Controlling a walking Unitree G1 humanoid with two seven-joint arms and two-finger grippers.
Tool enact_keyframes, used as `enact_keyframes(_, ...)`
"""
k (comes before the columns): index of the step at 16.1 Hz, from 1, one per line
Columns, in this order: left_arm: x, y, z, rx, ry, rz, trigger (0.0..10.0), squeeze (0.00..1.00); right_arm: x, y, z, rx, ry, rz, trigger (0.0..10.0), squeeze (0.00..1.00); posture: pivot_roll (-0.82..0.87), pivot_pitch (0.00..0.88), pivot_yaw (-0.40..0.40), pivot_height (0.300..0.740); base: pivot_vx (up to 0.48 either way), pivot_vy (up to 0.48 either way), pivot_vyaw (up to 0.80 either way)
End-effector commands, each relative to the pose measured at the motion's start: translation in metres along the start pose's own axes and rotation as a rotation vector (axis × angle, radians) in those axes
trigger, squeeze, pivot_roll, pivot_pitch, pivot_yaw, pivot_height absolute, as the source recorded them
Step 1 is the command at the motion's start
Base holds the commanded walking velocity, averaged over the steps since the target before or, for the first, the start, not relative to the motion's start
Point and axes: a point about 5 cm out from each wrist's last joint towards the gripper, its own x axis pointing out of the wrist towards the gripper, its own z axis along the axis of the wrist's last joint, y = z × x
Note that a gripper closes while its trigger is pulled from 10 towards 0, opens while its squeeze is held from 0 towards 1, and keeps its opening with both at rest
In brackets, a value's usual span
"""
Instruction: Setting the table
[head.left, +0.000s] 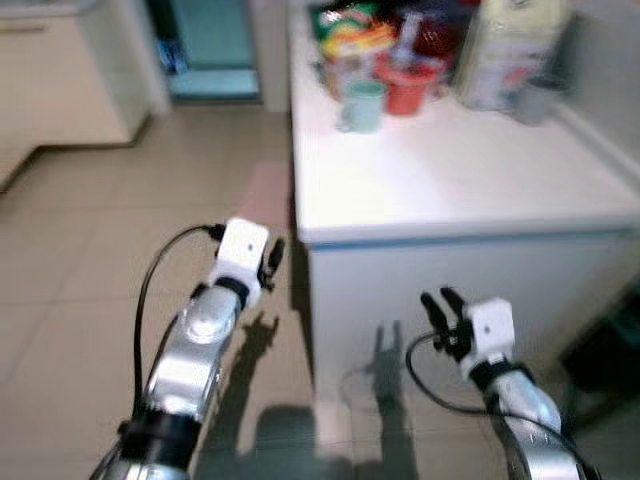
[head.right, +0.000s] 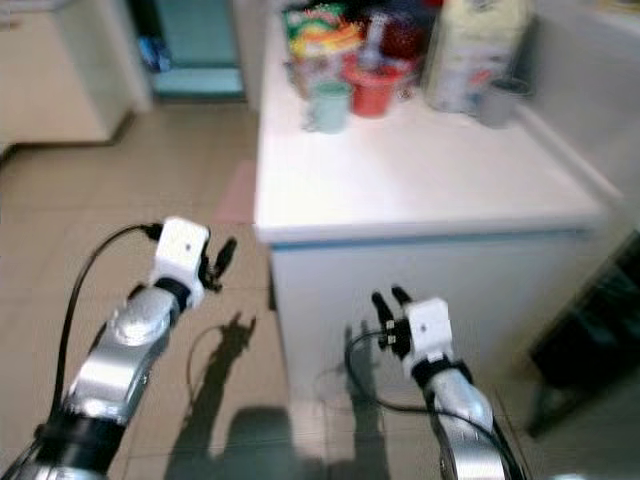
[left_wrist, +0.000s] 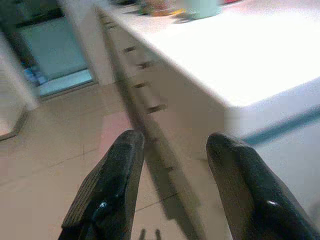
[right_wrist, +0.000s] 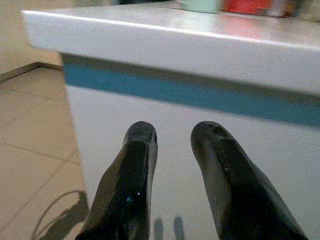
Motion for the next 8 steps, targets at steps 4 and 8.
enact_keyframes(4, -0.0035, 0.0110, -0.0024, 0.010, 0.007, 0.024, 9.8, 0.00, 0.0071, 0.0083, 0.0051, 0.007, -0.024, 0.028, 10.0, 0.00, 0.02, 0.000, 0.021, 0.740, 0.450, 0.000, 0.00)
enact_keyframes(8, -0.0064, 0.0117, -0.0029, -0.001, -0.012, 0.033, 10.0, 0.00, 0.0062, 0.0084, 0.0051, -0.004, -0.027, 0.032, 10.0, 0.00, 0.02, 0.000, 0.018, 0.740, 0.112, 0.000, 0.00)
